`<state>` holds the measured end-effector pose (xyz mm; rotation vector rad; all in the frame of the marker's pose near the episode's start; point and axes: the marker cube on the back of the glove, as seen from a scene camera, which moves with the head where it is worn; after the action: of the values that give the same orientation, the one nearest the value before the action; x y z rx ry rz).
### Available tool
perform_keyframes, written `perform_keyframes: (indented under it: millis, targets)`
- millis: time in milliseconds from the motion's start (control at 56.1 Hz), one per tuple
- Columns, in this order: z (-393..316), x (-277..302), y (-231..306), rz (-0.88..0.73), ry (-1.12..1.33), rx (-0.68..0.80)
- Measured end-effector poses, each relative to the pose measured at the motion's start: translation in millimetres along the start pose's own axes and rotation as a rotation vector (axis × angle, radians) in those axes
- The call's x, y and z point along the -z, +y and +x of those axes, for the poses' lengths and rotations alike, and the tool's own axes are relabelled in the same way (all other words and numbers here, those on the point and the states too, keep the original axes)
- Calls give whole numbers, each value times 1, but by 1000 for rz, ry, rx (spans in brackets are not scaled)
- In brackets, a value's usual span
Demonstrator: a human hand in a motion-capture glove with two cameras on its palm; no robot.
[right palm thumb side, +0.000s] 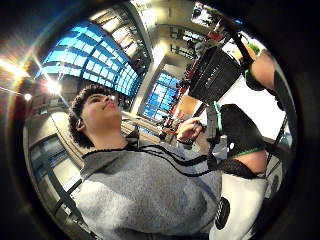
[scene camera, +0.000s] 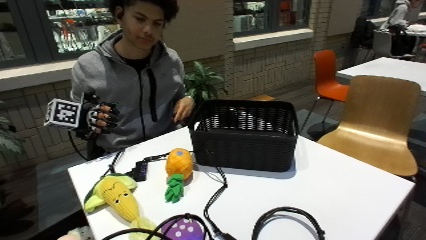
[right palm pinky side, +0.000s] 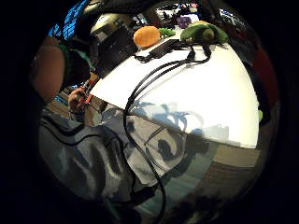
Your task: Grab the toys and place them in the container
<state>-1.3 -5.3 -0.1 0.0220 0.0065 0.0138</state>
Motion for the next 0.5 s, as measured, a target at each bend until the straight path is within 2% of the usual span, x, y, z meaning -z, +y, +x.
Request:
perform_keyframes:
  millis: [71, 89, 142, 196, 321, 499]
  targets:
    - [-5, -3, -20, 136, 28, -133]
    - [-7, -3, -21, 134, 39, -127]
    - [-9, 0, -12, -6, 77, 5]
    - [-12, 3, -14, -72, 121, 56]
    - [-15, 12, -30, -128, 244, 62]
    - [-20, 17, -47, -110, 338, 54]
